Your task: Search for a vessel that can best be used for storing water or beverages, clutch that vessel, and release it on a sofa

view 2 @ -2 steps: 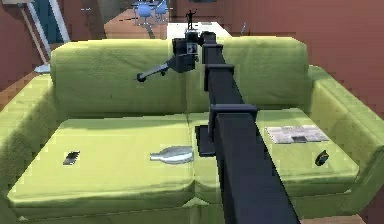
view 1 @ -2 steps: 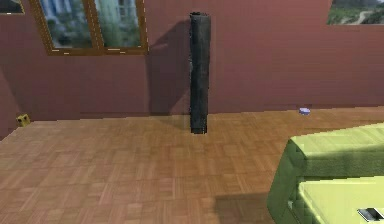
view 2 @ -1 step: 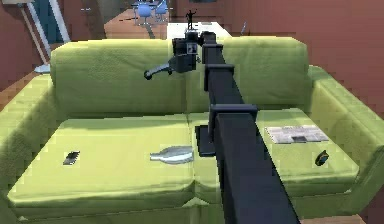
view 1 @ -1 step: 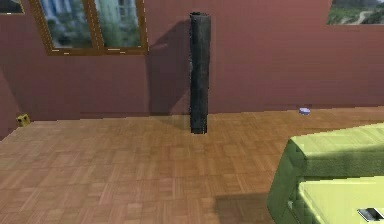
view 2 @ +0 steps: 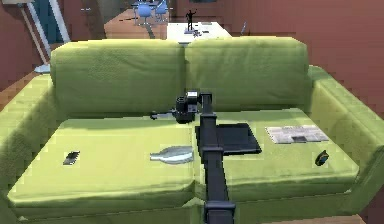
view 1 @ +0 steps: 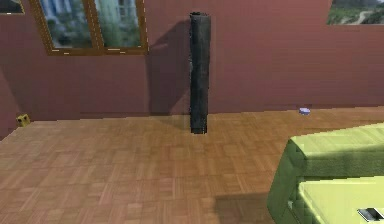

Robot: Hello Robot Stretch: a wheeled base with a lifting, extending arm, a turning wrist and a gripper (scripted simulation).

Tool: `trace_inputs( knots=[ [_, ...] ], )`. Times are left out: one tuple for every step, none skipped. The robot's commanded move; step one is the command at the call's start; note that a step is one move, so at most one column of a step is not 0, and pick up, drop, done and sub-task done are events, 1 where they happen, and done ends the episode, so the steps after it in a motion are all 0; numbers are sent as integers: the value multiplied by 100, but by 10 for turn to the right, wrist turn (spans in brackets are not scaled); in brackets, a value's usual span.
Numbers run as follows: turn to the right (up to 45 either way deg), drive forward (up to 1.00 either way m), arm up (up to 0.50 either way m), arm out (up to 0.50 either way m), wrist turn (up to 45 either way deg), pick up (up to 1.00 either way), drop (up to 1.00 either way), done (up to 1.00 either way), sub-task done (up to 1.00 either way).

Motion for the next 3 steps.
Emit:
trace_inputs(
  knots=[
    [0,0,-32,0,0,0,0,0,0],
    [0,0,0,0,0,100,0,0,0],
    [0,0,10,0,0,0,0,0,0]
  ],
)
